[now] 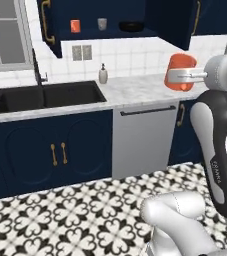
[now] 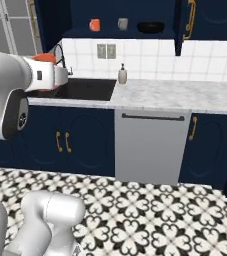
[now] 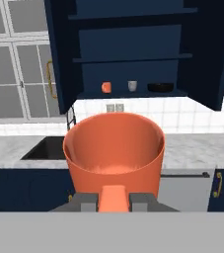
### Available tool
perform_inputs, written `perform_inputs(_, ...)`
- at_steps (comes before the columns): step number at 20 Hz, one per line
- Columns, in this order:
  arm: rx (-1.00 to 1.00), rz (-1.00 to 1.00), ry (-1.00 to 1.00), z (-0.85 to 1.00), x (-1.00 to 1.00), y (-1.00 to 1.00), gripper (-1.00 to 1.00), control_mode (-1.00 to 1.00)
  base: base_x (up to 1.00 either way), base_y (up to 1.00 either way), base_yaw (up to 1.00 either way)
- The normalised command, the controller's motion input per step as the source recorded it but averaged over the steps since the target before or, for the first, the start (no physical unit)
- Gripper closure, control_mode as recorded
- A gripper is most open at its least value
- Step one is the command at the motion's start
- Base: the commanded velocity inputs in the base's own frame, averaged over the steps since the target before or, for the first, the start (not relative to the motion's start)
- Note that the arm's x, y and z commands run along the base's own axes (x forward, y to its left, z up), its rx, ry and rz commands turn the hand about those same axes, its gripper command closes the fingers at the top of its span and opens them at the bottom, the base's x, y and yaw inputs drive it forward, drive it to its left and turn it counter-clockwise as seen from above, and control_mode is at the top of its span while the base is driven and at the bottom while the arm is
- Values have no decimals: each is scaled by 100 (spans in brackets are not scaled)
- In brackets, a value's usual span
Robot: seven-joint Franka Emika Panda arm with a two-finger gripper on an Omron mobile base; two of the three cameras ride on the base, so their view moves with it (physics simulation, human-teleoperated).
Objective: Gather all objects into one cabinet and sort the glasses and bowls to opposite sides.
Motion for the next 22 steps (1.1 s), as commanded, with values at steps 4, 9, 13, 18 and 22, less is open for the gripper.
perform_inputs(4,0,0,0,0,0,0,100,100,100,31,-11)
perform_inputs(9,0,0,0,0,0,0,100,100,85,27,-19)
perform_inputs(13,0,0,0,0,0,0,100,100,83,28,-4)
perform_inputs(18,0,0,0,0,0,0,100,100,99,9,9)
perform_inputs(22,0,0,0,0,0,0,100,100,62,6,2)
